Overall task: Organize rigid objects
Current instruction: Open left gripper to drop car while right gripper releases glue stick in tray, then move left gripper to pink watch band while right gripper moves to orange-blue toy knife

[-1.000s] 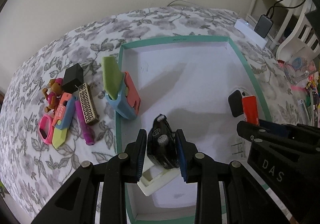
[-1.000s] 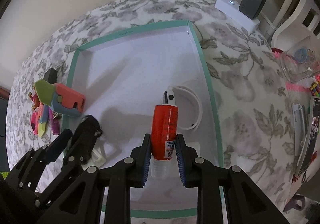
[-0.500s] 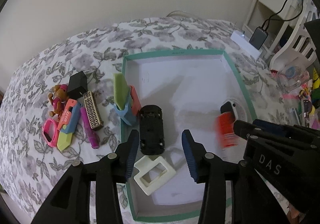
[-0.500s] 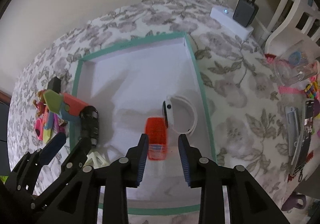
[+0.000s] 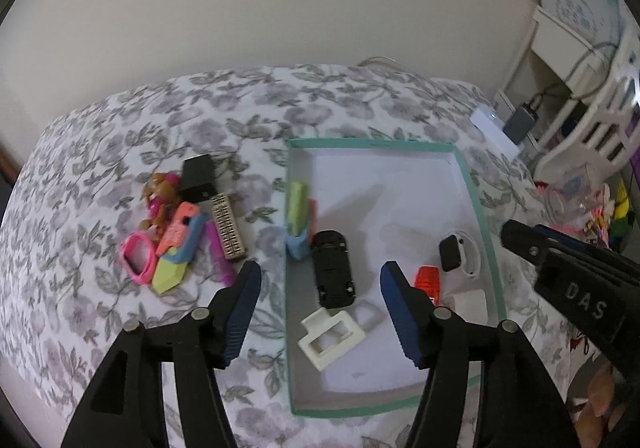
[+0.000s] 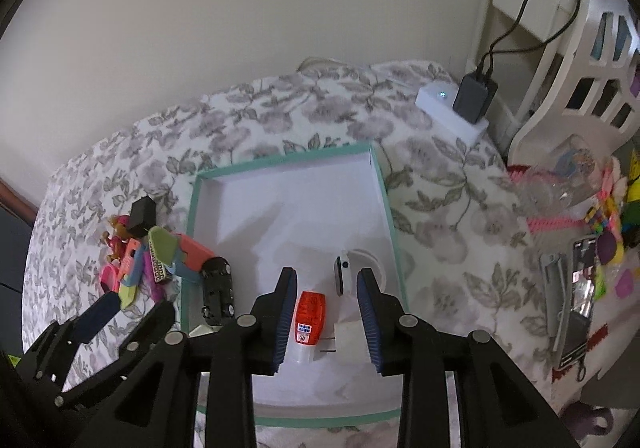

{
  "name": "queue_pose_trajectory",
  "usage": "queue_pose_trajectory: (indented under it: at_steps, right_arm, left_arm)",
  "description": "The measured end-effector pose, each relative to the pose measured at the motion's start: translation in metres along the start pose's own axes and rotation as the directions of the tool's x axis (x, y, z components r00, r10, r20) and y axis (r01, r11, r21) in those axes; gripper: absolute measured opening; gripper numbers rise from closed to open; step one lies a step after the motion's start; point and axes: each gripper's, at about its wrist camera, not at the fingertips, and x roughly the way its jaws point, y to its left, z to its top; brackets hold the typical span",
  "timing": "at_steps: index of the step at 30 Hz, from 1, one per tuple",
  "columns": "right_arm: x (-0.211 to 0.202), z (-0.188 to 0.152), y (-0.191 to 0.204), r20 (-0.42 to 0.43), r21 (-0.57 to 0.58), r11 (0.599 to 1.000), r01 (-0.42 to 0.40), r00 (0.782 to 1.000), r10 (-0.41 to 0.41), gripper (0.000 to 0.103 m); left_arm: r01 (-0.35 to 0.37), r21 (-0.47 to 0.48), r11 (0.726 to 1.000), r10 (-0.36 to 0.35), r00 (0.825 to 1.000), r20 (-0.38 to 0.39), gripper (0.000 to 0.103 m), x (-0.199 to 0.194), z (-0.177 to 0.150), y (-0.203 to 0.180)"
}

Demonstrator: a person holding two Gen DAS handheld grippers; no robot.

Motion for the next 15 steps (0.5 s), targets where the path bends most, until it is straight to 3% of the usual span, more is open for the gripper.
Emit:
queue_pose_trajectory:
  at_steps: [6,10,15]
  right_arm:
    - [-0.001,-0.001,0.007,0.005,-0.02,1.0,0.001,1.0,-0.001,0.036]
    - [0.009,-0.005,0.012,-0.022,-0.035,0.999,0.008,1.0,-0.009,0.047]
    - [0.015,-0.008,0.021,-0.033,-0.068,0.998,0.011,0.999,-0.014,0.061]
  left_arm:
    - [-0.047,-0.069,0.996,0.046,0.999,-0.024,0.065,-0.004,-0.001,0.025]
    - [-0.096,-0.13,0.987,0.092,0.995,-0.04,0.08,-0.004,0.0,0.046]
    - [-0.142,-0.191,0.971,0.132,0.989,-0.066,0.083,0.0,-0.001,0.069]
